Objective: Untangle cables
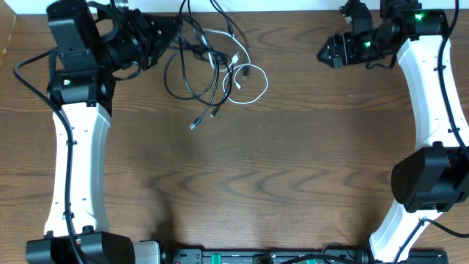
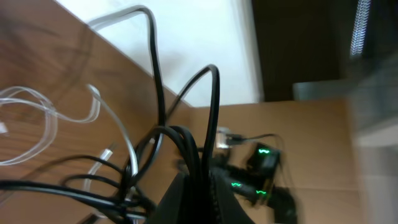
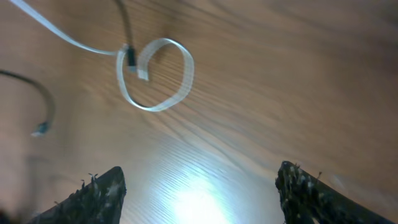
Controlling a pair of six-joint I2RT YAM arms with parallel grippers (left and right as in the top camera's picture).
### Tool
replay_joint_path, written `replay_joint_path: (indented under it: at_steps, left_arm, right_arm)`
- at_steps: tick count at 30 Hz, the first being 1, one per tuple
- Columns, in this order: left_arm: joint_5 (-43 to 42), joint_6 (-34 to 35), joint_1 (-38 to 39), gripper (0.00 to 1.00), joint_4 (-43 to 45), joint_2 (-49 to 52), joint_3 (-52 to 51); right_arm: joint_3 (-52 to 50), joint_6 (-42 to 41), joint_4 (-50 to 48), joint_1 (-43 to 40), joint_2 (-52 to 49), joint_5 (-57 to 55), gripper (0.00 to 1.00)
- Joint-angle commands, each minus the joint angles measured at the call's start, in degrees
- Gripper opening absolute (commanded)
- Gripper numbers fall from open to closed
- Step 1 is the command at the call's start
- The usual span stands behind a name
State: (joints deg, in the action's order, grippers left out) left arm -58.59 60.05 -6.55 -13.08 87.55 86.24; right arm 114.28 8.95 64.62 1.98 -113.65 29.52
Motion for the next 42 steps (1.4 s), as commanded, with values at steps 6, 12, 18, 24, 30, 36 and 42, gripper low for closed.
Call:
replay_joint_path:
  at_steps: [6,12,18,24,30,36,42]
  left_arm:
    - [-8.52,34.60,0.09,0.07,13.09,-0.33,0.46]
    - [-9.70,45.57,0.15,0.08,13.40,-0.33,0.46]
    - [-12.57,50.64,0.15,0.07,13.42,-0.61,0.46]
    - [-12.79,50.66,0.24,0.07,13.40,-1.62,0.46]
    - [-12.76,50.62,0.24,0.07,13.40,-1.62,0.46]
    - [-12.76,50.42,0.26,0.08,13.40,-1.62,0.46]
    - [-12.76,49.48,0.52,0.08,13.40,-1.62,0.46]
  right_arm:
    - [1.11,10.97,-4.59,8.57,0.07,14.58,0.72]
    - [1.07,12.61,-10.84,13.35,0.02,14.34,0.72]
    - [0.94,12.98,-15.10,14.23,-1.95,14.16,0.71]
    - [0.90,12.96,-17.22,14.19,-4.85,18.27,0.68]
    - [0.92,12.98,-14.27,13.09,-2.97,26.14,0.69]
    - [0.90,8.44,-13.44,7.85,-0.46,20.20,0.72]
    - [0.72,5.86,-16.48,4.24,-3.96,21.03,0.73]
